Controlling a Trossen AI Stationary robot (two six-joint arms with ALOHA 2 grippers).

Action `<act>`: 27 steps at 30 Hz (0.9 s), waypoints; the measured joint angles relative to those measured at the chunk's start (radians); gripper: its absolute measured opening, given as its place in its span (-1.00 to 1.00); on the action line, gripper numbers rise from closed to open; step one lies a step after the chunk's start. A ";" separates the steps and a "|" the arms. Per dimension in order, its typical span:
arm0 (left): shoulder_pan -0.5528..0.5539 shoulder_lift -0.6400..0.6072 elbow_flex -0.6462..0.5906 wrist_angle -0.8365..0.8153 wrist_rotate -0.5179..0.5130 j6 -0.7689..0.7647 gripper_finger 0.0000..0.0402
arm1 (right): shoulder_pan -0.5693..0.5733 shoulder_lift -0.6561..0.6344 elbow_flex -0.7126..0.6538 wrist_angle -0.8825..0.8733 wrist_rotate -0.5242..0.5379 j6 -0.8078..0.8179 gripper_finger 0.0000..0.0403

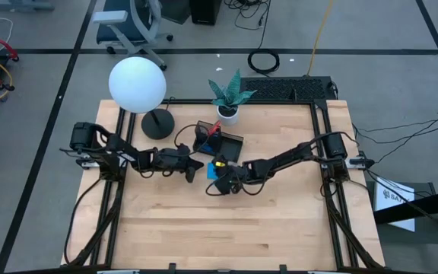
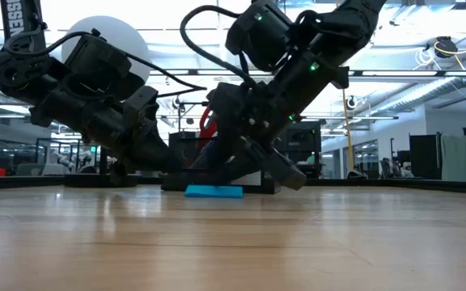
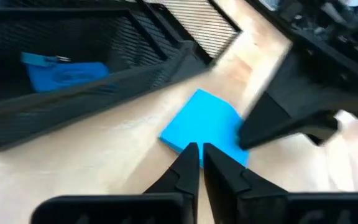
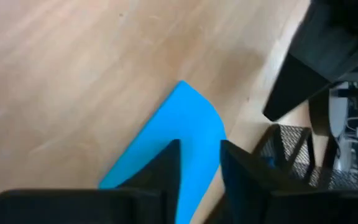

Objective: Pick and place office supplies into organizer
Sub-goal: Put the blue sticky notes into the desk organizer, then put the blue sticky note into the desk organizer

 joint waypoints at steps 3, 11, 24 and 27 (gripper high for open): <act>0.000 0.000 0.000 0.004 0.015 -0.012 -0.76 | 0.011 0.000 0.000 -0.007 0.041 0.006 -0.35; 0.000 0.000 0.000 0.005 -0.029 -0.060 -0.48 | 0.015 -0.001 0.000 -0.078 0.102 0.028 -0.06; -0.053 0.000 0.103 -0.071 -0.037 0.003 -0.40 | 0.020 -0.009 0.000 -0.003 0.104 0.028 -0.11; -0.057 0.000 0.103 -0.104 -0.089 0.001 -0.40 | 0.022 -0.023 -0.001 -0.014 0.152 0.028 -0.11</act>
